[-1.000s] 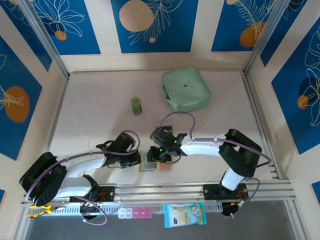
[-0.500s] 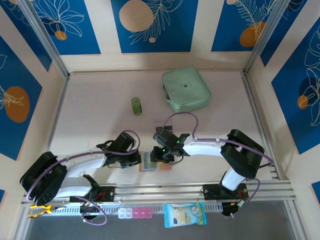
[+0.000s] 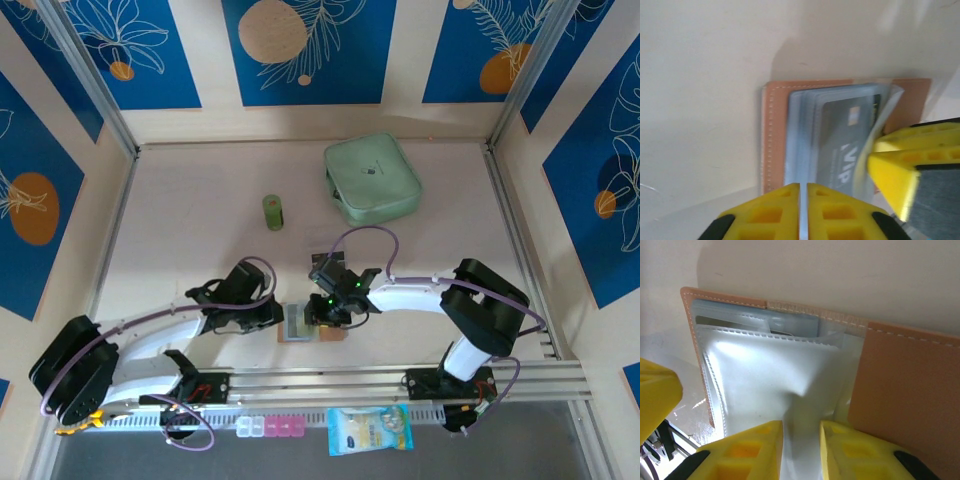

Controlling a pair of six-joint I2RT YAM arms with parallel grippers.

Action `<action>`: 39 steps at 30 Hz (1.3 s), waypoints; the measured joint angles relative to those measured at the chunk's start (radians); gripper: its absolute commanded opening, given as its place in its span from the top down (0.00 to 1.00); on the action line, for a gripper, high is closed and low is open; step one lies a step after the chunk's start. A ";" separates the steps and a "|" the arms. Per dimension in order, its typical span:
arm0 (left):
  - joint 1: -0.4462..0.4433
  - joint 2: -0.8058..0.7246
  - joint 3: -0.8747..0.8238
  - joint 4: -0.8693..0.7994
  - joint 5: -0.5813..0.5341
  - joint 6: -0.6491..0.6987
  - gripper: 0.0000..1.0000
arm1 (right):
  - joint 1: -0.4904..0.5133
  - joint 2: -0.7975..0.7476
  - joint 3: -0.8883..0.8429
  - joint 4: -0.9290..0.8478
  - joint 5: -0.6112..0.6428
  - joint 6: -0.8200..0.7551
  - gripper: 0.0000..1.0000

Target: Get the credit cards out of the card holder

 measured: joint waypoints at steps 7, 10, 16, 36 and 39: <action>-0.001 0.037 0.006 0.077 0.048 -0.038 0.76 | 0.000 -0.001 -0.001 0.000 0.000 0.000 0.74; -0.004 0.062 0.008 0.105 0.060 -0.051 0.75 | 0.000 -0.004 -0.002 0.000 0.000 0.000 0.74; -0.018 0.100 0.015 0.153 0.076 -0.072 0.75 | -0.002 -0.012 -0.008 0.003 0.000 0.000 0.74; -0.047 0.146 0.063 0.203 0.098 -0.097 0.77 | -0.009 -0.122 -0.028 -0.047 0.029 0.000 0.74; -0.051 0.146 0.074 0.201 0.098 -0.097 0.75 | -0.019 -0.155 -0.040 -0.076 0.043 0.000 0.74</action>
